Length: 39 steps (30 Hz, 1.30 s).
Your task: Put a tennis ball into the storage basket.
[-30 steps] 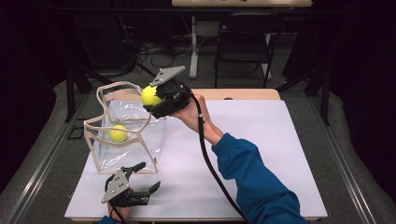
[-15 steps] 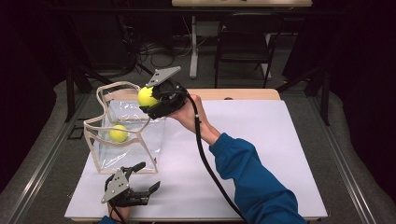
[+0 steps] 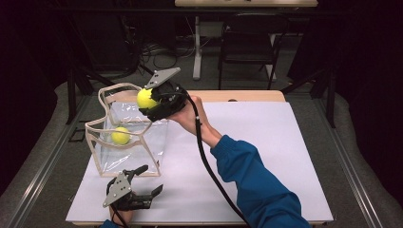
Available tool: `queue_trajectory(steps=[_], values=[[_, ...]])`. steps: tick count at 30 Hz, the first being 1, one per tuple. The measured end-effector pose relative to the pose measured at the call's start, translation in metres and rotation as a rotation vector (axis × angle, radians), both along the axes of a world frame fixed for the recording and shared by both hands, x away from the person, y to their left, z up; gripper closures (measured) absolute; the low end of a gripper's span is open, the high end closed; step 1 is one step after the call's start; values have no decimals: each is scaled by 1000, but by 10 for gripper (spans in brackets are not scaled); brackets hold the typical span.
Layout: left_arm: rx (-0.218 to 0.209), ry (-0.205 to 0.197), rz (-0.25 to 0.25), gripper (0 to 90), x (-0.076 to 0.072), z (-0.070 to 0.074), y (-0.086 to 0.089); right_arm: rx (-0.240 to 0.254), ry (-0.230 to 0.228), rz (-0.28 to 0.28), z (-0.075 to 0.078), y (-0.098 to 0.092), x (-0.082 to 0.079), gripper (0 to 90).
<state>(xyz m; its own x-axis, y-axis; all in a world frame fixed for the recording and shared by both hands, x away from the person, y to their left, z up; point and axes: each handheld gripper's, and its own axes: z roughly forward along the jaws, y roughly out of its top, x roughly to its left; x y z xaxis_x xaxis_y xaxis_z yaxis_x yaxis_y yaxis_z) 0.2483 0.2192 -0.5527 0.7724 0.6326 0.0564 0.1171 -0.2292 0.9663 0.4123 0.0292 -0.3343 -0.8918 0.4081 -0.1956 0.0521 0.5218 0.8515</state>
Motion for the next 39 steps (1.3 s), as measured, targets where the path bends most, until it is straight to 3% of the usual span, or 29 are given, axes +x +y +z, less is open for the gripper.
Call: queue_trajectory(steps=[39], values=[[-4,-4,9,159,-1,0,-1,-18,18,27,-6,31,3,259]])
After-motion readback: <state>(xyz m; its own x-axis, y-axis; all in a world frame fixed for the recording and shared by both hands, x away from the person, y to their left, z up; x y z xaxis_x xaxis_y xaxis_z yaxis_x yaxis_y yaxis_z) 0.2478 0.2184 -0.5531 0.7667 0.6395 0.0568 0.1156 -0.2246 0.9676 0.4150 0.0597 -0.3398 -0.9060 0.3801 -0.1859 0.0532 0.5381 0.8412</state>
